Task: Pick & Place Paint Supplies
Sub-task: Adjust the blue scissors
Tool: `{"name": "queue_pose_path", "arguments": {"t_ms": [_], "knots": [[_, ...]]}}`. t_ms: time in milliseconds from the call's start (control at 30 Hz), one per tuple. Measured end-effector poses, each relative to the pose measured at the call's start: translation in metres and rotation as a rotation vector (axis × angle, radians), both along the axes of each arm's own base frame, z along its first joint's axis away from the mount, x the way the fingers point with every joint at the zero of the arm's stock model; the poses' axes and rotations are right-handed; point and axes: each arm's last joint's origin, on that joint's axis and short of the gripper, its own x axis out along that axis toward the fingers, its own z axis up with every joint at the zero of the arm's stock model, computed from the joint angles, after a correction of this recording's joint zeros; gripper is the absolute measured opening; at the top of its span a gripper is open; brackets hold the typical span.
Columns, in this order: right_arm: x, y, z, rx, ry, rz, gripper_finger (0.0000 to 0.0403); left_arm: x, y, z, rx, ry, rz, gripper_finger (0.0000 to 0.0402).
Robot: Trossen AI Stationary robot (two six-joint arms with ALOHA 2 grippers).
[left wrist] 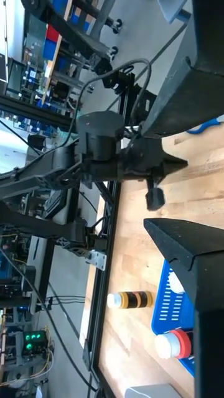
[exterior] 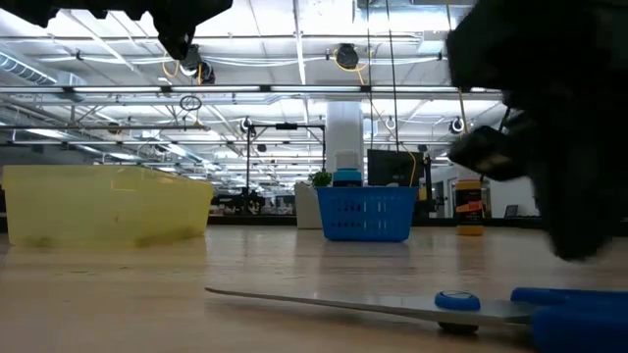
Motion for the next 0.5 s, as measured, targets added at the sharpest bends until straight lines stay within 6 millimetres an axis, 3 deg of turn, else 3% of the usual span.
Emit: {"name": "queue_pose_path", "arguments": {"t_ms": [100,233,333,500], "knots": [[-0.001,0.004,0.015,0.014,-0.084,-0.004,0.0,0.0,0.0,0.0,0.0,0.0,0.0,0.0237],[-0.001,0.027,0.028,0.139,-0.209,0.097,0.0,0.0,0.0,0.0,0.0,0.0,0.0,0.0237],[-0.001,0.039,0.021,0.229,-0.195,0.161,0.0,0.0,0.0,0.0,0.0,0.0,0.012,0.0237],[-0.005,0.048,0.008,0.256,-0.122,0.118,0.0,0.0,0.001,0.0,-0.004,0.001,0.025,0.0237]]}}
